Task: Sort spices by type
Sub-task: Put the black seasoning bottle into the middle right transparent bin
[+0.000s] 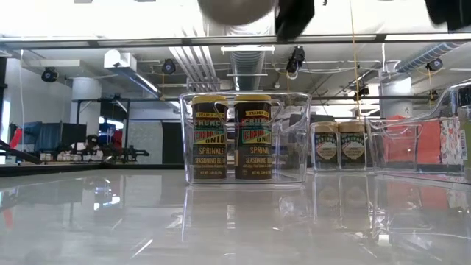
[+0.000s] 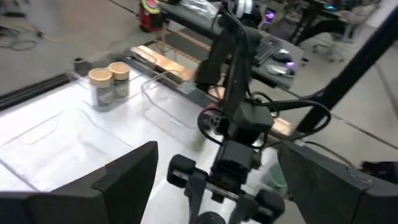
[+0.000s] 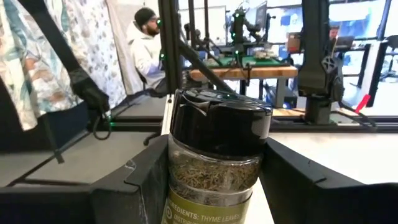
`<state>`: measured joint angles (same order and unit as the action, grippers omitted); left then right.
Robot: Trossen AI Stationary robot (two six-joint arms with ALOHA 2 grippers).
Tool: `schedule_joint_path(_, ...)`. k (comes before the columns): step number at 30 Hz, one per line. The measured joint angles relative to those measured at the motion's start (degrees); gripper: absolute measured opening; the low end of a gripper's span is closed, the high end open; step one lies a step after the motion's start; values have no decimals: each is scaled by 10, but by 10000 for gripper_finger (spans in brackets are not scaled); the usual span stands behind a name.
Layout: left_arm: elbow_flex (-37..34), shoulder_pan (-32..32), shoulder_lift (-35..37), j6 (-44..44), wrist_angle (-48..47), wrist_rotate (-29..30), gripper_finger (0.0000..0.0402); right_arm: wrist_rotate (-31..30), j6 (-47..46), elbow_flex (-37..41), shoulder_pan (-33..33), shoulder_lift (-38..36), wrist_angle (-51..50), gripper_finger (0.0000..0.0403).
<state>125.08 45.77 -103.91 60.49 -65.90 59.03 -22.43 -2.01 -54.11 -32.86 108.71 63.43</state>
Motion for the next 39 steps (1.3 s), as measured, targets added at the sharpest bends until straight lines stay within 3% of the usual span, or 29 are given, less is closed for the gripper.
schedule_joint_path(5, -70, 4, -1, 47, 10, 37, 316, 0, 0, -3, 5, 73, 89, 201)
schedule_joint_path(10, -107, 4, -1, 67, 4, 42, 316, 8, 6, -43, 14, 116, 84, 201)
schedule_joint_path(17, -94, 4, 2, 62, -11, 46, 316, 59, 12, -82, 28, 119, 28, 201)
schedule_joint_path(39, -89, 4, 3, 67, -86, 50, 316, 59, 61, -130, 60, 219, 71, 201)
